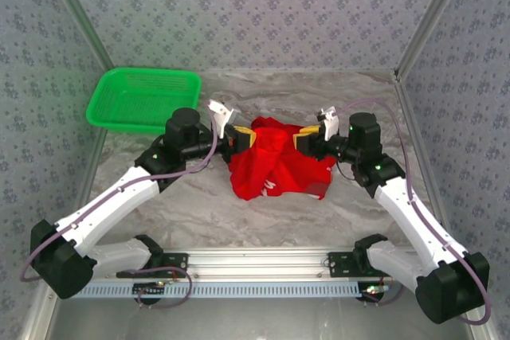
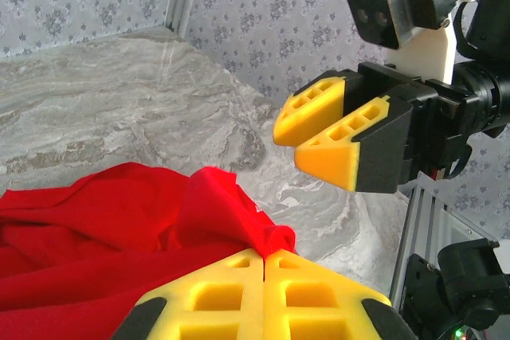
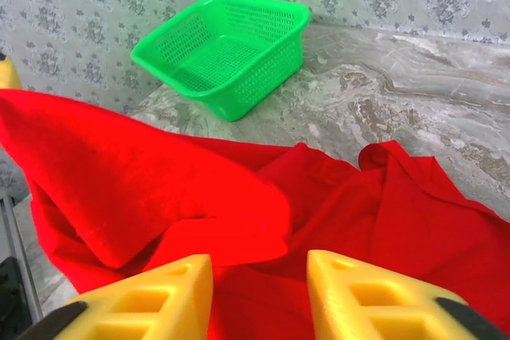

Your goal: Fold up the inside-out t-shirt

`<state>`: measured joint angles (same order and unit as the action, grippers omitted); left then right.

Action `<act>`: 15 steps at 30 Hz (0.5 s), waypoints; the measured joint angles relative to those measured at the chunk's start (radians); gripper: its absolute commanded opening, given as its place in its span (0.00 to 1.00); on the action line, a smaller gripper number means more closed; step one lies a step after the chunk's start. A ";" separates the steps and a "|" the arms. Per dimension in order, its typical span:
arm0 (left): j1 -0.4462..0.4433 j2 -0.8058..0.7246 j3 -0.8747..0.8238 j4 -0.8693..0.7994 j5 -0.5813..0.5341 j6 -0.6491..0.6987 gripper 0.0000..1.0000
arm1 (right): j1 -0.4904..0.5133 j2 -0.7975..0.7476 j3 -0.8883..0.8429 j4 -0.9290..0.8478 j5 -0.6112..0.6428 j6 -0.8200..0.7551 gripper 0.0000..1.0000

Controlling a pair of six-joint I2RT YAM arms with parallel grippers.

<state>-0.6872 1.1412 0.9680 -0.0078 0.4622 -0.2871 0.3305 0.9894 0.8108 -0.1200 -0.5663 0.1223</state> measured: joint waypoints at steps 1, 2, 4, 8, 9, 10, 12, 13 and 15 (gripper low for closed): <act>0.000 0.000 -0.003 0.000 0.001 0.001 0.00 | 0.000 0.000 0.000 -0.005 -0.006 0.002 0.52; 0.000 0.000 -0.009 -0.001 0.002 0.003 0.00 | 0.002 0.002 0.000 -0.009 -0.011 0.005 0.56; 0.000 -0.001 -0.019 -0.002 0.009 0.013 0.00 | 0.002 0.008 0.000 -0.014 -0.014 0.020 0.61; 0.000 -0.003 -0.036 -0.019 0.023 0.043 0.00 | 0.014 0.052 0.003 -0.011 -0.022 0.050 0.70; 0.000 -0.003 -0.036 -0.023 0.024 0.051 0.00 | 0.019 0.069 0.006 -0.012 -0.023 0.055 0.70; 0.000 -0.003 -0.036 -0.023 0.027 0.058 0.00 | 0.024 0.093 0.011 -0.013 -0.026 0.059 0.70; 0.000 -0.003 -0.036 -0.024 0.028 0.067 0.00 | 0.030 0.142 0.027 -0.013 -0.043 0.074 0.67; 0.000 -0.003 -0.036 -0.026 0.029 0.069 0.00 | 0.030 0.168 0.036 -0.012 -0.054 0.085 0.65; 0.000 -0.003 -0.036 -0.026 0.032 0.075 0.00 | 0.030 0.208 0.043 -0.006 -0.071 0.109 0.60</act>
<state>-0.6872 1.1385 0.9321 -0.0334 0.4938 -0.2119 0.3607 1.1969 0.8543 -0.1261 -0.6376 0.2314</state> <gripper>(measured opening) 0.042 0.640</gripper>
